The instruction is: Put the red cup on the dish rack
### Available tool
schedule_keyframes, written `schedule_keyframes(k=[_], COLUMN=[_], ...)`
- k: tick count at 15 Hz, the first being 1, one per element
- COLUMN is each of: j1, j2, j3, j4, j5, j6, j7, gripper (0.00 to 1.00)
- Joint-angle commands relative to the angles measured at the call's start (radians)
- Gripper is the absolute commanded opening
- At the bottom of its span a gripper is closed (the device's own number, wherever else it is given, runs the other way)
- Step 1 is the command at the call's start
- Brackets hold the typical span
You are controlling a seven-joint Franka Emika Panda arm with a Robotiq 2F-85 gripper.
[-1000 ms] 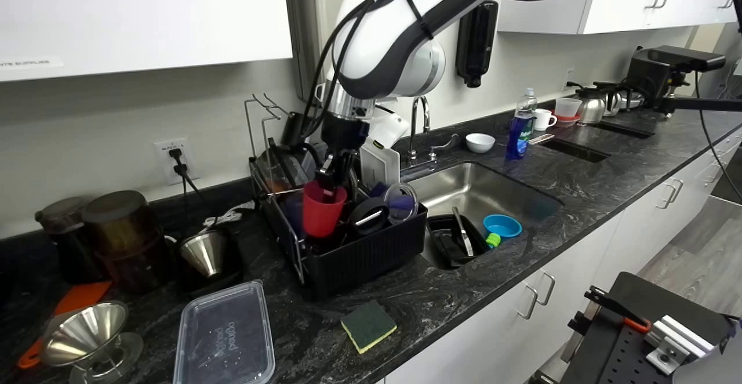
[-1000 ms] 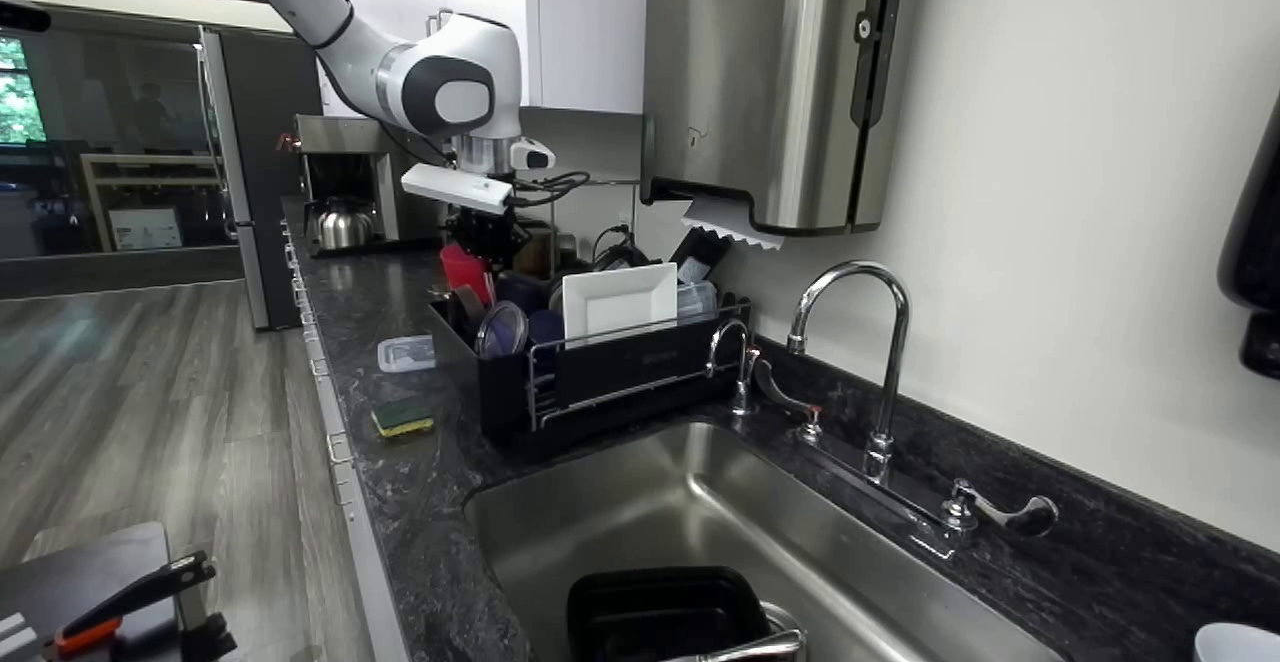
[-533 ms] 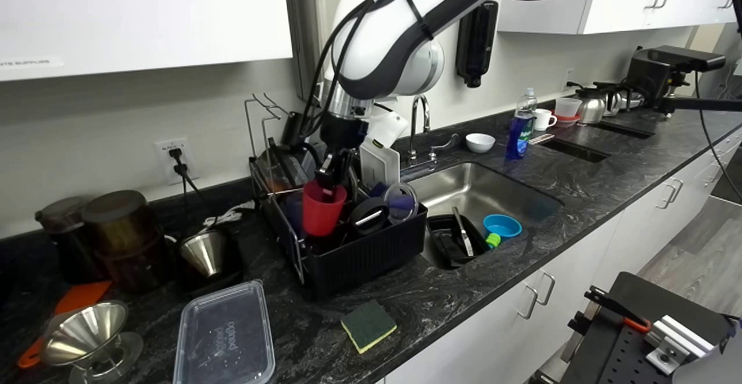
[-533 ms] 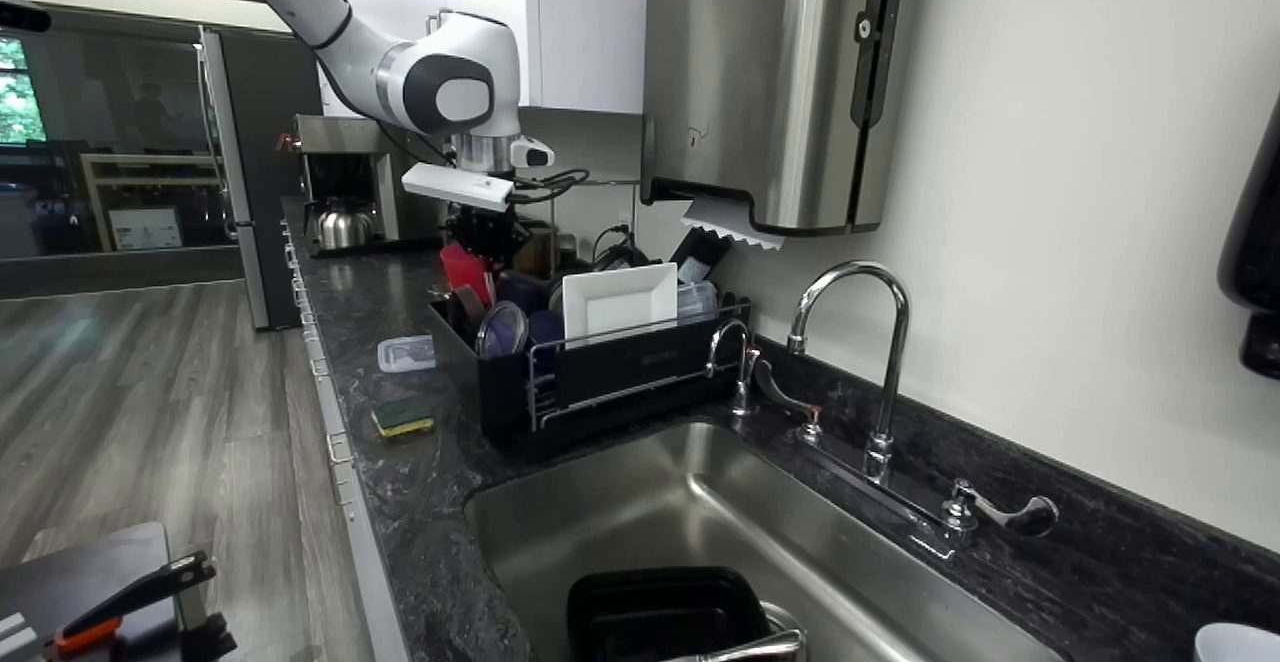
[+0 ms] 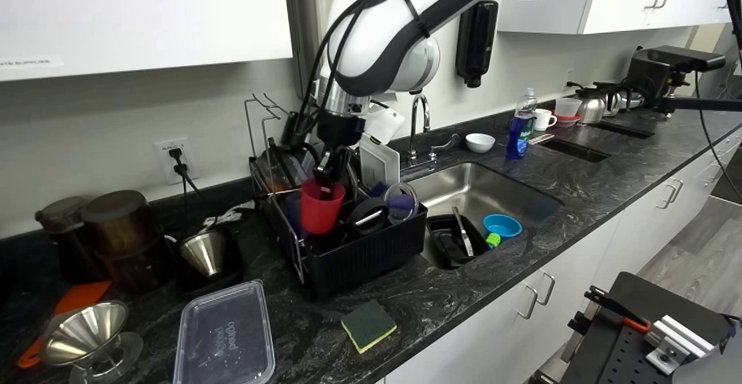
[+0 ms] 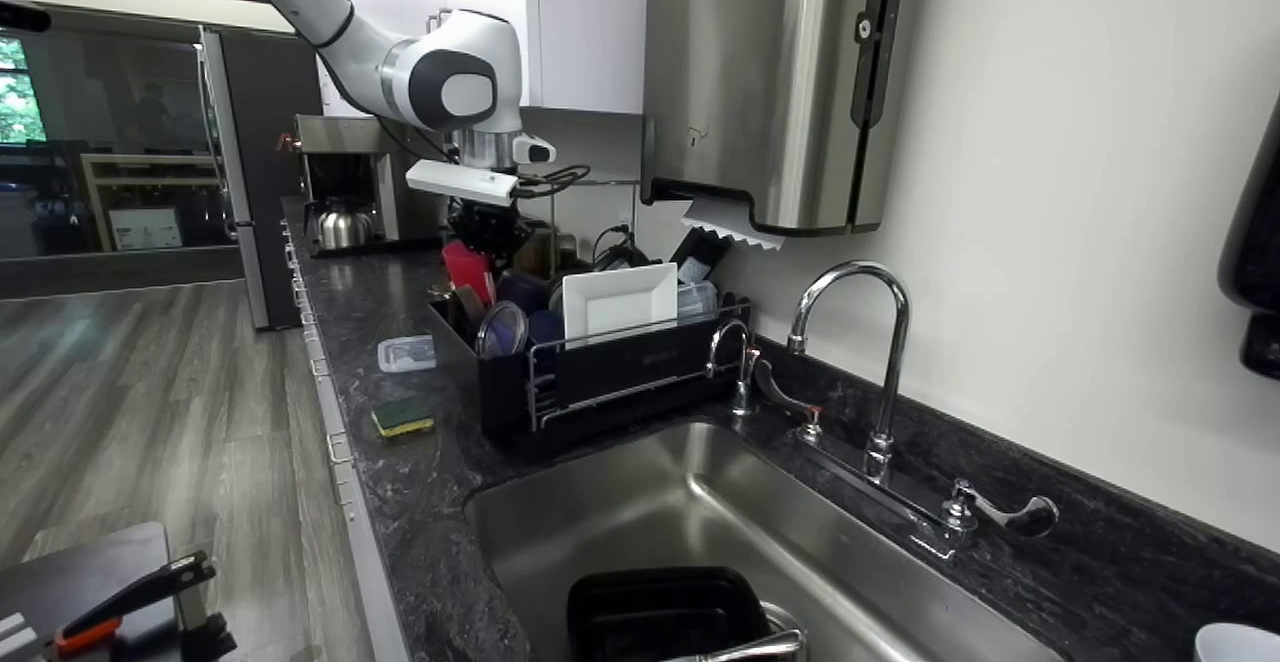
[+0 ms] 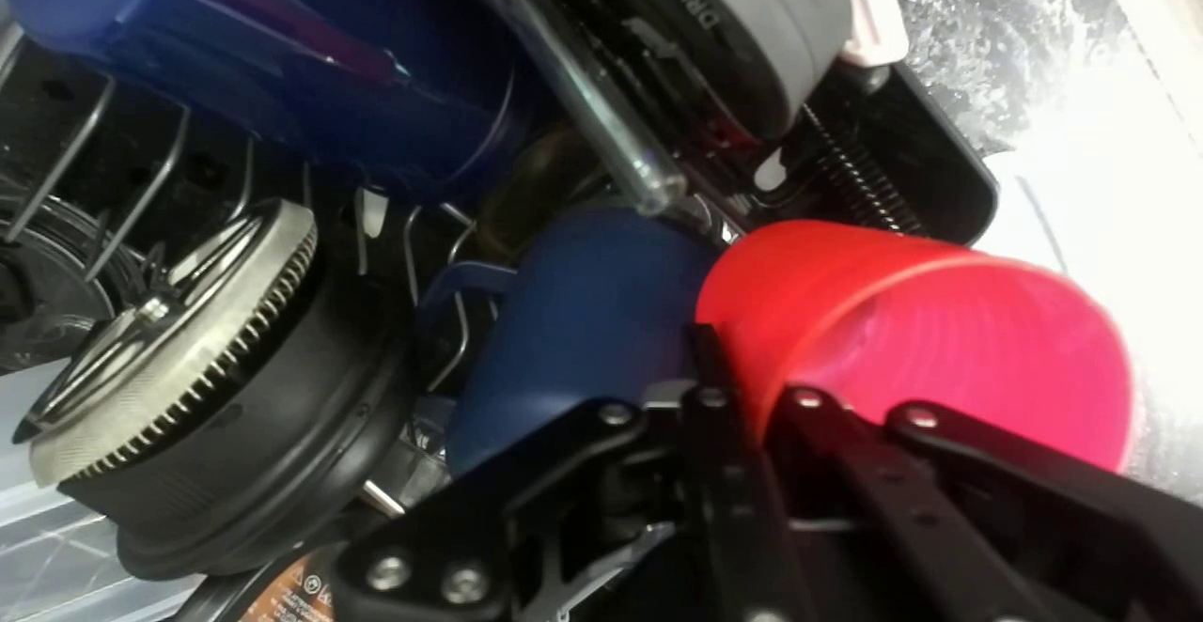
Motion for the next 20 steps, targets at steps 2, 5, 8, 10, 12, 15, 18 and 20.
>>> schedule_keyframes(k=[2,5,8,10,12,15,18,20], j1=[-0.018,-0.019,-0.024,-0.026,-0.028,-0.032,-0.042,-0.047], j2=[0.055,0.069,0.083,0.087,0.089,0.092,0.105,0.116], j3=[0.003,-0.002,-0.008,-0.010,-0.013,-0.017,-0.026,-0.031], j4=[0.061,0.078,0.109,0.128,0.146,0.171,0.198,0.213], j5=[-0.032,-0.040,-0.044,-0.047,-0.049,-0.055,-0.079,-0.092], j6=[0.008,-0.001,-0.022,-0.035,-0.044,-0.047,-0.038,-0.035], j7=[-0.009,-0.008,-0.007,-0.008,-0.008,-0.009,-0.006,-0.005], gripper=[0.01,0.01,0.01,0.01,0.01,0.01,0.01,0.01])
